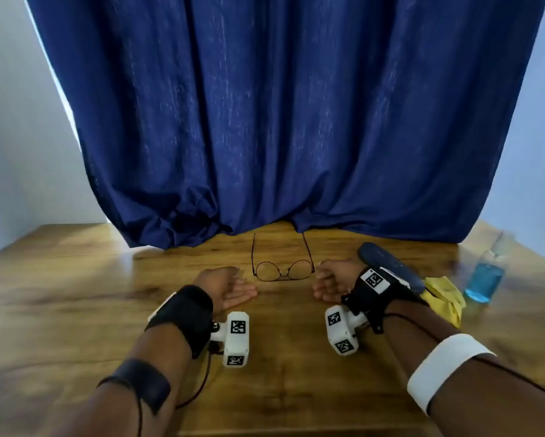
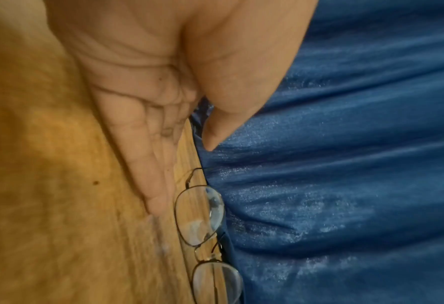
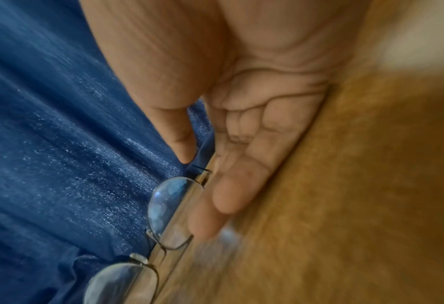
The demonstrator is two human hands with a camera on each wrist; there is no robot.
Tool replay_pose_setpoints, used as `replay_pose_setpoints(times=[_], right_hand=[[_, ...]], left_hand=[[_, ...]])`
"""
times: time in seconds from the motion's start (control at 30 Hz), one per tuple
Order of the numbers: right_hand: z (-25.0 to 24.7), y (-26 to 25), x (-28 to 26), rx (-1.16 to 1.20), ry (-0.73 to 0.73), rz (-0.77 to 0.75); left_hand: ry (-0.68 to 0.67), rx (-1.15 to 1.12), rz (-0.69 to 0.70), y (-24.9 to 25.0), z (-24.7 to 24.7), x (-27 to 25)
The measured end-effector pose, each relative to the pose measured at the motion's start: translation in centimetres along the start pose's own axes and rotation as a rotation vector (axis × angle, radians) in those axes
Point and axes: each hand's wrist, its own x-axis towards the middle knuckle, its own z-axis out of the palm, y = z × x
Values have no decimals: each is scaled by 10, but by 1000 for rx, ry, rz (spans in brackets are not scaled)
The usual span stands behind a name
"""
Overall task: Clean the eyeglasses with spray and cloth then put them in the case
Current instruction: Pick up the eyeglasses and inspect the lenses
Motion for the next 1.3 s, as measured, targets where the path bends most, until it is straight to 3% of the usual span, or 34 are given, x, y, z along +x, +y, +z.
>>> replay_pose_setpoints(times=[0.17,0.3,0.5,0.57,0.77,1.03,1.3], right_hand=[[-5,-19,27,-167,21,-29],[-7,-26,35,-209,-62,-1],[-16,-37,28,-8,-106,-210],[-16,-36,23,89,-133,-218],[-8,-39,19,365,-242,-146],[-6,-38,15,535,-318,-94],[-3,-34,19,457,-283,-94]], left_hand=[[-28,232,40,15,15,27],[-51,347,30,20,23,42],[-54,58,117,26,20,64],[-89,-71,121,27,22,66],[-411,-438,43,39,25,54],[-430,-481,108,36,31,42],[-412,-511,122,34,35,37]])
